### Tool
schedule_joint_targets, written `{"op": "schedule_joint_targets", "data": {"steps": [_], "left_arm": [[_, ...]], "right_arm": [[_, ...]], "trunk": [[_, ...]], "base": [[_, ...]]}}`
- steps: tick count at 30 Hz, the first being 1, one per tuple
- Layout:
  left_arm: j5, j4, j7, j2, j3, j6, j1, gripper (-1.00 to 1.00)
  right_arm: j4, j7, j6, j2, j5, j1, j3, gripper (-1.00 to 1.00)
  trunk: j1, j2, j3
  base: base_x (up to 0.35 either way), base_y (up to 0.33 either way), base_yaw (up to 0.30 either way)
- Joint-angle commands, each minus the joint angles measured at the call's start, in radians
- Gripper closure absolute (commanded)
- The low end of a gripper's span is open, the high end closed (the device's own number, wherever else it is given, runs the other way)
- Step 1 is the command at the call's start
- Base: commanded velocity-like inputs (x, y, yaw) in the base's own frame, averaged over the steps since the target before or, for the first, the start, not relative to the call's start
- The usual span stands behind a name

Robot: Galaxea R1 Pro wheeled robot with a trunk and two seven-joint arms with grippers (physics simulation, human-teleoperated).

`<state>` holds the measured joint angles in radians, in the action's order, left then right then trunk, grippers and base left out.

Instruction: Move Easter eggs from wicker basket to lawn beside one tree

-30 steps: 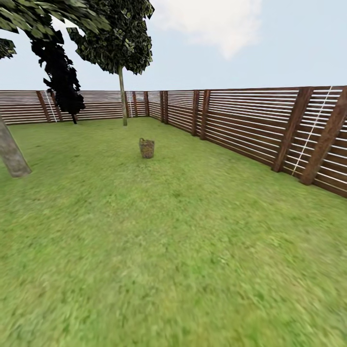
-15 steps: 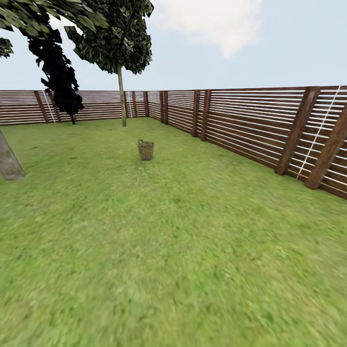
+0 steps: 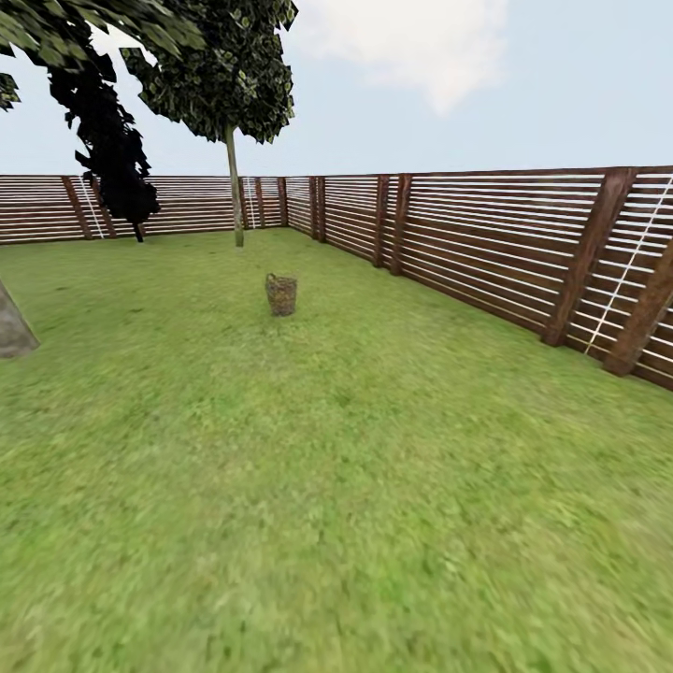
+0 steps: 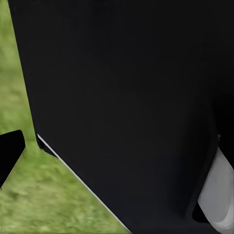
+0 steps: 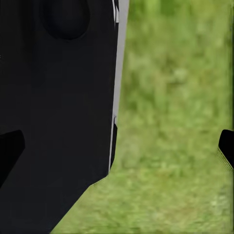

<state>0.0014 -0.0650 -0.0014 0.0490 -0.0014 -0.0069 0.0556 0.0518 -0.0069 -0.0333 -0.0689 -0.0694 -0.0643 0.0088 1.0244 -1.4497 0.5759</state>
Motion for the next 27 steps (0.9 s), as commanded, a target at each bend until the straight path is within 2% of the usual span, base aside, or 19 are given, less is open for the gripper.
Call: {"op": "schedule_joint_targets", "data": {"steps": [1,10,27], "left_arm": [[0.000,-0.002,0.000,0.000,0.000,-0.001,0.001,-1.00],[0.000,-0.002,0.000,0.000,0.000,-0.001,0.000,-1.00],[0.000,-0.002,0.000,0.000,0.000,-0.001,0.000,-1.00]], "right_arm": [[0.003,-0.001,-0.003,0.000,-0.007,-0.002,0.000,-1.00],[0.003,0.000,-0.003,0.001,-0.009,-0.002,0.001,-1.00],[0.003,0.001,-0.004,0.001,-0.008,-0.002,0.000,-1.00]], "trunk": [[0.001,0.000,0.001],[0.001,0.000,-0.001],[0.001,0.000,-0.024]], "base": [[0.338,0.000,0.000],[0.338,0.000,0.000],[0.338,0.000,0.000]]}}
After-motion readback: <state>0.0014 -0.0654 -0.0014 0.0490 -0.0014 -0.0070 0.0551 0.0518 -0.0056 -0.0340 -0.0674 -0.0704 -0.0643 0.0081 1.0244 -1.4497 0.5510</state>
